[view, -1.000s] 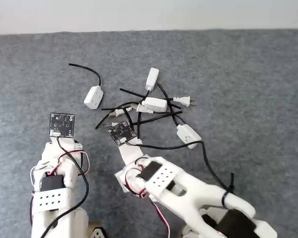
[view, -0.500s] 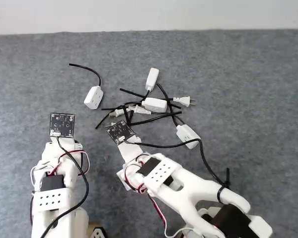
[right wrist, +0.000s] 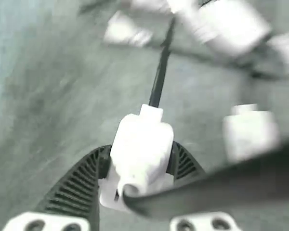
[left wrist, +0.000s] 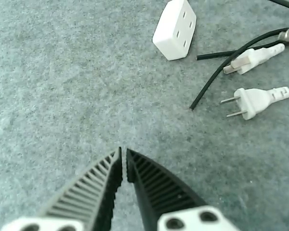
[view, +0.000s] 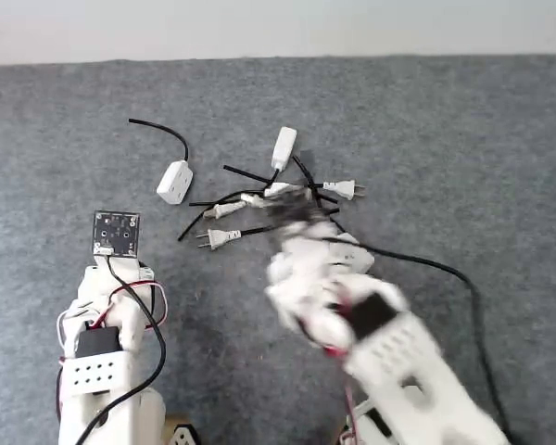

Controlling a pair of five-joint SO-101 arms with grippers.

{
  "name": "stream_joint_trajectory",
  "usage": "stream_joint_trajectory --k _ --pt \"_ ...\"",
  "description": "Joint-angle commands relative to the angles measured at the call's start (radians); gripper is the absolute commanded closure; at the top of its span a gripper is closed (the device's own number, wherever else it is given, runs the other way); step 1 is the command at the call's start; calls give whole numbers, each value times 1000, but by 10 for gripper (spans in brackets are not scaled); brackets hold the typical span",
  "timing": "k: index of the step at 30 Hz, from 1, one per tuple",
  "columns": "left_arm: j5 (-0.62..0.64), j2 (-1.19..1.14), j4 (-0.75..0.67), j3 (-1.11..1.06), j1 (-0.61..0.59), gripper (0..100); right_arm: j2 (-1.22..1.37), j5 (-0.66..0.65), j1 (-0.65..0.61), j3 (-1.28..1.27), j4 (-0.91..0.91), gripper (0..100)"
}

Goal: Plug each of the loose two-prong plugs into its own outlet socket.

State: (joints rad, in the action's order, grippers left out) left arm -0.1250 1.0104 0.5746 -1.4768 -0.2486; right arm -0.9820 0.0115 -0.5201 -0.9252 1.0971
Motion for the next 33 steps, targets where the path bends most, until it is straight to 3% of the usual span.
stream_joint_trajectory --k 1,4,8,19,27,33 --pt "3 15 -26 -2 -9 986 -294 -91 251 55 110 991" --pt "6 15 -23 -2 -9 986 -404 -158 495 54 193 991" --pt "8 15 -23 -2 -9 986 -417 -210 727 20 203 991" --pt "9 14 -21 -15 -6 986 -331 -233 1308 -221 -237 990" --pt "9 14 -17 -16 -2 986 -269 -331 1547 -437 -533 990" --pt "6 14 78 12 21 985 -217 -345 1689 -555 -750 987"
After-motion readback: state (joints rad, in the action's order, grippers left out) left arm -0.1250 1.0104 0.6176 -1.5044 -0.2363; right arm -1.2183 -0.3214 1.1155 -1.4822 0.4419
